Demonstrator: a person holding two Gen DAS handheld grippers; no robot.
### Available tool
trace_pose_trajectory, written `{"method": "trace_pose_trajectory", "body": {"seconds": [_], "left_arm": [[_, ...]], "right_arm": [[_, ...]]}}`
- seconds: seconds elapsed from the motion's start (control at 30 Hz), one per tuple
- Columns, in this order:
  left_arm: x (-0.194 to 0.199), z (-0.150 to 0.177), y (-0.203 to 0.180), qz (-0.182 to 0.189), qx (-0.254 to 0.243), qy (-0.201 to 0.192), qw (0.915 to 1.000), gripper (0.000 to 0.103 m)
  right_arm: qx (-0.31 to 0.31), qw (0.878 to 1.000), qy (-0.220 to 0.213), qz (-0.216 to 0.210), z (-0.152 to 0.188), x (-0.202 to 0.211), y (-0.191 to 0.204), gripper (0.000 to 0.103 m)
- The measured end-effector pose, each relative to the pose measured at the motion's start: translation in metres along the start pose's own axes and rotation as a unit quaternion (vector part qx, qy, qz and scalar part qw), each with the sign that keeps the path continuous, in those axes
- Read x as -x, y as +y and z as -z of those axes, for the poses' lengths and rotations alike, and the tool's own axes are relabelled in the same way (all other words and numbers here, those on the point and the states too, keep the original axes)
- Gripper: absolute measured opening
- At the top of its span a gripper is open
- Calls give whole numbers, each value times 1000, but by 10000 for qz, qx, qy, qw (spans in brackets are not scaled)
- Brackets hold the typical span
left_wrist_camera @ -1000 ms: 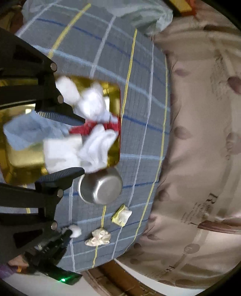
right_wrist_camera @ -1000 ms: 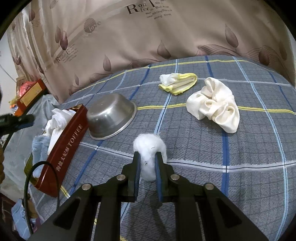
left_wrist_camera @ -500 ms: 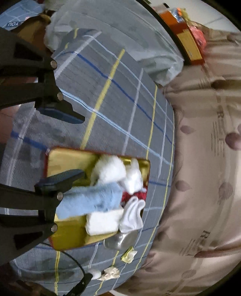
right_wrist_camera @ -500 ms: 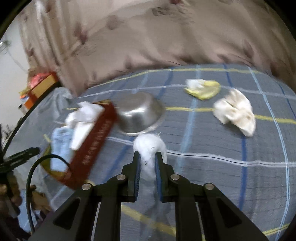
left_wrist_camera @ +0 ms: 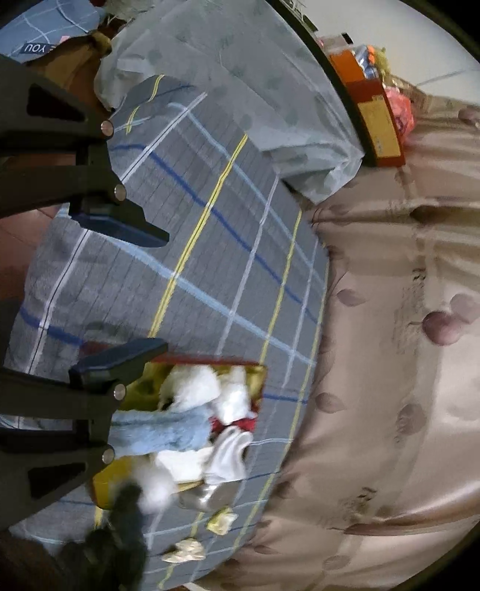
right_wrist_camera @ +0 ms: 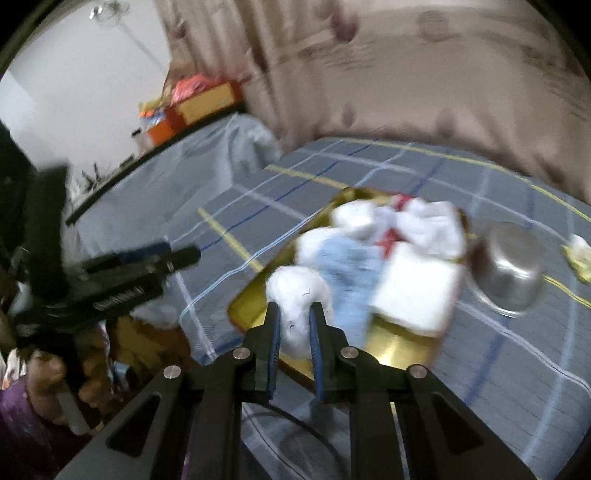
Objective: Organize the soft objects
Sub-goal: 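Carry the white fluffy ball into the gold tin with the right gripper and release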
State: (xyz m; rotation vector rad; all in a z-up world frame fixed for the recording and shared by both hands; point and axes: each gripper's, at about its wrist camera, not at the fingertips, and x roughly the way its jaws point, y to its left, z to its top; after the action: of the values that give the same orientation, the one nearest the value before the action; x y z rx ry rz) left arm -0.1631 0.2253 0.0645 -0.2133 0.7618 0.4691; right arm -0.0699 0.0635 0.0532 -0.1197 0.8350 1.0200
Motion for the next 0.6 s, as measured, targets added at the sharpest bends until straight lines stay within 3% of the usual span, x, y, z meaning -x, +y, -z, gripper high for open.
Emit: {"method": "trace_pose_trajectory", "body": {"seconds": [0.27, 0.6], "left_arm": [[18, -13, 27, -30, 391, -444, 9982, 53], [2, -8, 23, 57, 220, -88, 9997, 53]], "right_arm": [[118, 9981, 599, 71, -4, -66, 15, 15], [93, 9950, 933, 340, -9, -94, 10, 16]]}}
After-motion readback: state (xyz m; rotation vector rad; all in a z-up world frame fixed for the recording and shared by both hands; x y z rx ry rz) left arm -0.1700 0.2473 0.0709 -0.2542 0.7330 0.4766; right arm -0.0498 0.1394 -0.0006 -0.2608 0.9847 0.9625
